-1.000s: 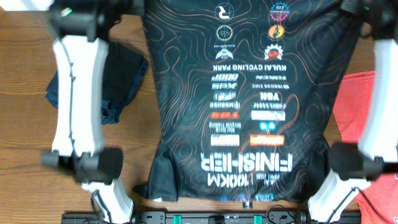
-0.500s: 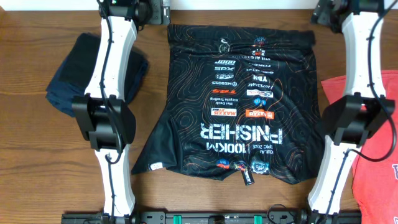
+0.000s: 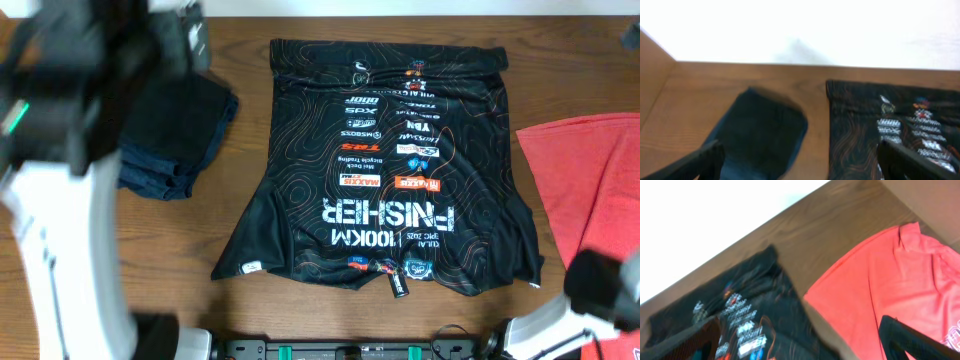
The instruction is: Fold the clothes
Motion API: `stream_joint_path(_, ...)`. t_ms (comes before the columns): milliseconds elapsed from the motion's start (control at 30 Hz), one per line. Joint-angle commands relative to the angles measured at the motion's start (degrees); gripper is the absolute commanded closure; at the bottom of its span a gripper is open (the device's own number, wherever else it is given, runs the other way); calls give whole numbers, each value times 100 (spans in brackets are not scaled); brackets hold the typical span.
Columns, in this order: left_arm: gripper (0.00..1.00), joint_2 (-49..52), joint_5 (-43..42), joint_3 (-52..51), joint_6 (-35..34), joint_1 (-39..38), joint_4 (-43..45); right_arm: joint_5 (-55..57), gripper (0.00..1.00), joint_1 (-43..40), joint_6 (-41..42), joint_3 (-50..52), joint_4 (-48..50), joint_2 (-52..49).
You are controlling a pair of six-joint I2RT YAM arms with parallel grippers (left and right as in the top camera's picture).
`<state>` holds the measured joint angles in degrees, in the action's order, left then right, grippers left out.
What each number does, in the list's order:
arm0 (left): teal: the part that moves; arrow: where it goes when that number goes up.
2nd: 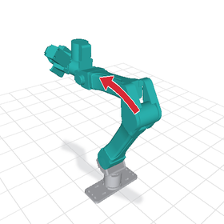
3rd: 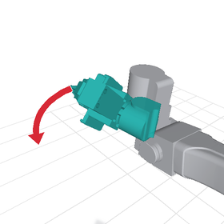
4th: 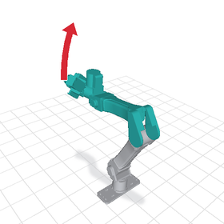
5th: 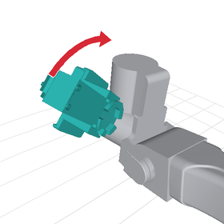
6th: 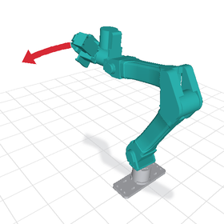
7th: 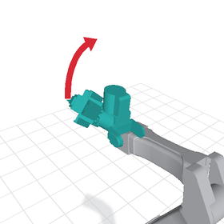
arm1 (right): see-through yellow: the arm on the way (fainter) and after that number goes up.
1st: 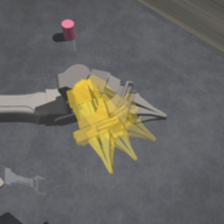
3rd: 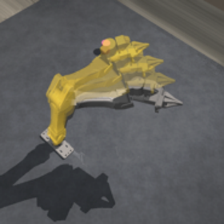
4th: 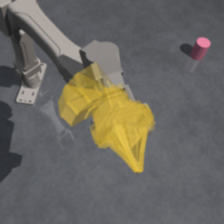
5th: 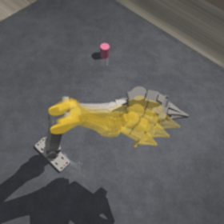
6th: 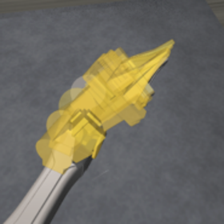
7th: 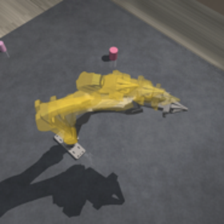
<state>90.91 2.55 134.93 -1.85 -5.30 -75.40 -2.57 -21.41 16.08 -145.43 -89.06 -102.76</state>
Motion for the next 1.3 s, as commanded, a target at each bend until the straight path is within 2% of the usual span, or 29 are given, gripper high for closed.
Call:
stream_joint_path(0, 2, -164, -17, -44, -354, 20, -638, -328, 2, 74, -267, 0, -588, 280)
stream_joint_path(33, 2, -223, -15, -44, -446, 22, -938, -297, 3, 74, -267, 0, -839, 313)
stream_joint_path(67, 2, -251, -17, -46, -568, 22, -1235, -374, 9, 81, -411, 111, -828, 348)
stream_joint_path(200, 2, -199, -15, -308, -769, 22, -2140, -544, 7, 74, -306, 975, -824, 516)
stream_joint_path(333, 2, -177, -232, -1193, -857, 20, -2129, -321, 9, 79, -306, 2085, -785, 514)
stream_joint_path(567, 2, -166, -492, -3451, -857, 20, -2140, -282, 12, 85, -603, 3928, -824, 643)
stream_joint_path(800, 2, -262, -496, -5134, -973, 20, -2094, -232, 13, 79, -761, 5477, -802, 1729)
stream_joint_path(900, 2, -380, -503, -5709, -1010, 20, -1794, -201, 2, 79, -693, 6450, -256, 2706)
stream_joint_path(933, 2, -404, -511, -5825, -1027, 20, -1683, -179, 1, 79, -636, 6675, -81, 2879)
stream_joint_path(1100, 2, -446, -577, -6736, -1102, 20, -662, 162, 1, -37, -98, 8467, 1593, 3713)
stream_joint_path(1267, 2, -444, -1272, -7683, -1309, 22, 496, -39, 13, -354, 157, 9541, 2726, 3467)
